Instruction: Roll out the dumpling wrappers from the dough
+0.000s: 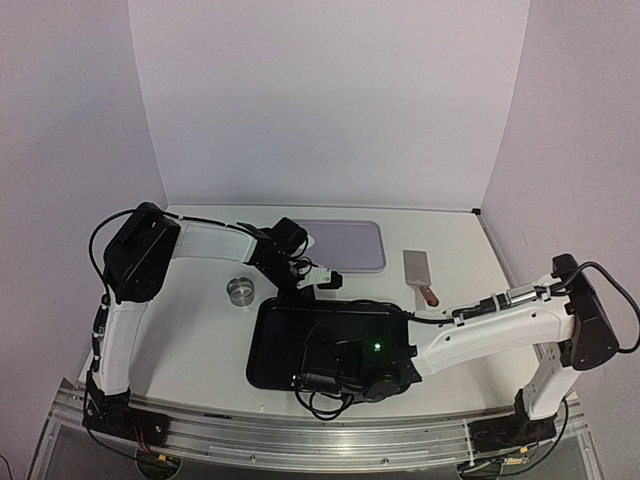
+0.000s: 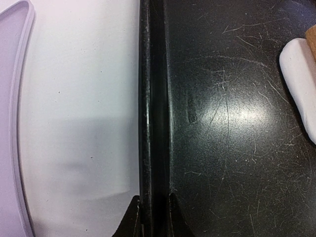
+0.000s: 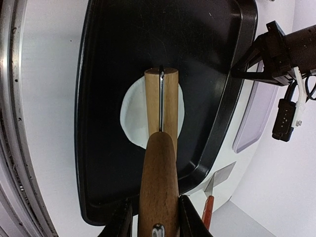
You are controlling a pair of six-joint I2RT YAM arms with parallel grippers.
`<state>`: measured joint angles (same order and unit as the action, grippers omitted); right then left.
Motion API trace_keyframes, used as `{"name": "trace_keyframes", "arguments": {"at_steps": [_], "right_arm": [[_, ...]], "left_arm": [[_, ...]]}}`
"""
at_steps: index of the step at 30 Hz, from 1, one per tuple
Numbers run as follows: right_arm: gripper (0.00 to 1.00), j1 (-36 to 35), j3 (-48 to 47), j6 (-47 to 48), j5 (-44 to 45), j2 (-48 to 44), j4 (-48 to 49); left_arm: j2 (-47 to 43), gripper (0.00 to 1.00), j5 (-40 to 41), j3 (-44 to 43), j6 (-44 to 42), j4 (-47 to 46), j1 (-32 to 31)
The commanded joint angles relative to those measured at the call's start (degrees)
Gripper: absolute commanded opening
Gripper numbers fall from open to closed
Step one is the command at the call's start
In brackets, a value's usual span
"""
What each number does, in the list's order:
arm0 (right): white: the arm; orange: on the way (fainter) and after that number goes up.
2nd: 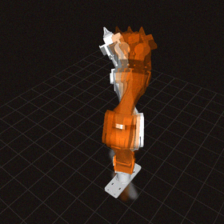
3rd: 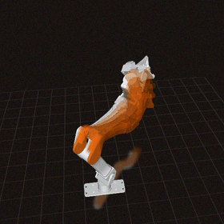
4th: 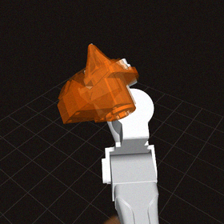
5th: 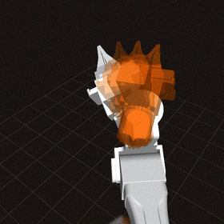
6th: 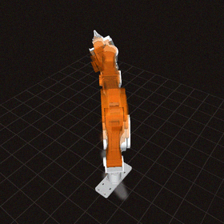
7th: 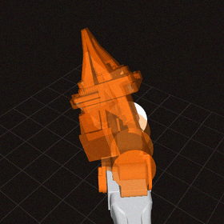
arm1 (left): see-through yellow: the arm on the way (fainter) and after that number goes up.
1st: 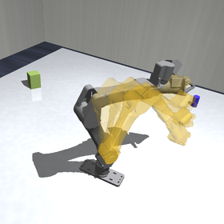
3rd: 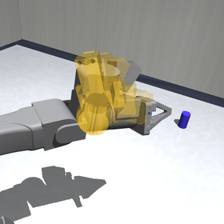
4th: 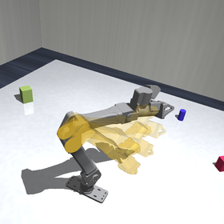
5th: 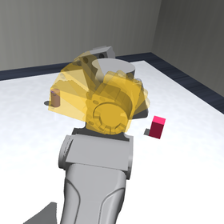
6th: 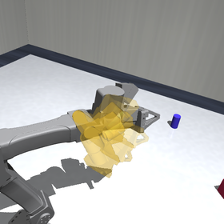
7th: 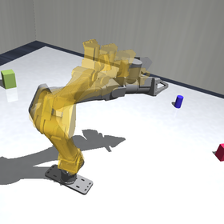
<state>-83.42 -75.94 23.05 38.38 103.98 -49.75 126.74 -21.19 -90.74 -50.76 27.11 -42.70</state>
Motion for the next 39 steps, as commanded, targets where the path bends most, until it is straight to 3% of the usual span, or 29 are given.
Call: {"name": "trace_keyframes", "arguments": {"at_steps": [1,8,15,21,32,39], "right_arm": [[0.00,0.3,1.2,-3.3,-5.8,0.0,-4.6],[0.00,4.8,0.0,1.6,-7.3,5.2,0.1],[0.00,2.0,4.0,-4.2,-8.8,-2.3,-1.9],[0.00,0.1,3.5,-7.2,-9.1,-3.4,-6.8],[0.00,5.4,2.3,1.3,-8.6,4.2,0.1],[0.00,1.2,4.0,-5.4,-8.0,-0.1,-3.4]], "left_arm": [[1.3,0.00,8.4,-1.8,-4.2,-3.1,1.2],[1.2,0.00,8.4,-2.2,-4.1,-3.1,1.1],[1.1,0.00,9.1,-2.0,-3.9,-3.0,1.2],[1.3,0.00,9.0,-2.3,-3.6,-3.2,1.2],[1.1,0.00,8.1,-2.8,-2.9,-3.2,1.1],[0.8,0.00,8.3,-2.3,-2.8,-3.5,1.1]]}}
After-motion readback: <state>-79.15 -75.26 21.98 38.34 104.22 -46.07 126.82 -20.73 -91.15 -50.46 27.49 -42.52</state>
